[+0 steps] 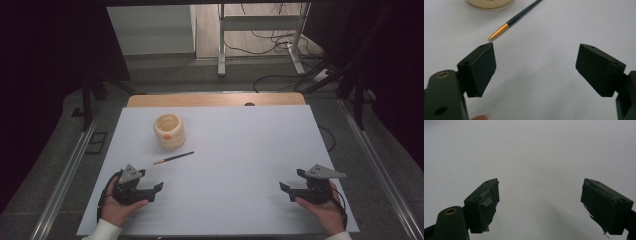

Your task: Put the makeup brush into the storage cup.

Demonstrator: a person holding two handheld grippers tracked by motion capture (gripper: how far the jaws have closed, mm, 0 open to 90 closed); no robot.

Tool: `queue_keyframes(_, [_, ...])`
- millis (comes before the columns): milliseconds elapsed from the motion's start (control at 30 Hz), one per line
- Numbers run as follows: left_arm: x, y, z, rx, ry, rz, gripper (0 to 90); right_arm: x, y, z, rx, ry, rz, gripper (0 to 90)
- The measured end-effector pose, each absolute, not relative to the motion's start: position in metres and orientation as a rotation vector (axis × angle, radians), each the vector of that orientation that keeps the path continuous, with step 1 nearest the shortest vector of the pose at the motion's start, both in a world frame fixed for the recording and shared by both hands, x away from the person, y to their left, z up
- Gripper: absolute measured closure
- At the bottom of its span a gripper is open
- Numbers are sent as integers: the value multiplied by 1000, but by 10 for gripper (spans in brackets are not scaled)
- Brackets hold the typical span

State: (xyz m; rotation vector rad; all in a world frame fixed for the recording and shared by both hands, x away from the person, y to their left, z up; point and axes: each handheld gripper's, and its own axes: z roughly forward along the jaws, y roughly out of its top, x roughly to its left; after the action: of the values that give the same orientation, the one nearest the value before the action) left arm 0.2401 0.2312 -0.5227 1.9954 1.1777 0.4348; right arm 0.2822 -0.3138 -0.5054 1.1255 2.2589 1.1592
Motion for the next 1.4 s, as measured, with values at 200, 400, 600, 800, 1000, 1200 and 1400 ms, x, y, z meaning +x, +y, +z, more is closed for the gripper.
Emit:
queue_keyframes(200, [239,232,-524,2001,1175,432,176,283,-313,-505,1129,2260,1152,158])
queue_keyframes(400, [238,230,-523,2006,1161,436,176,283,-309,-505,1103,2281,1131,158])
queue_keyframes(600, [235,227,-521,2008,1147,438,174,283,-310,-502,1104,2266,1139,160])
queue_keyframes(800, [235,228,-523,2021,1160,438,166,287,-305,-503,1076,2287,1137,159])
queue_keyframes(1000, [236,225,-523,2038,1163,437,158,287,-305,-505,1063,2303,1149,159])
queue_keyframes(1200, [237,221,-521,2061,1151,450,145,286,-303,-506,1046,2325,1168,160])
queue_keyframes(1400, [237,220,-515,2068,1130,475,145,287,-305,-505,1072,2310,1175,164])
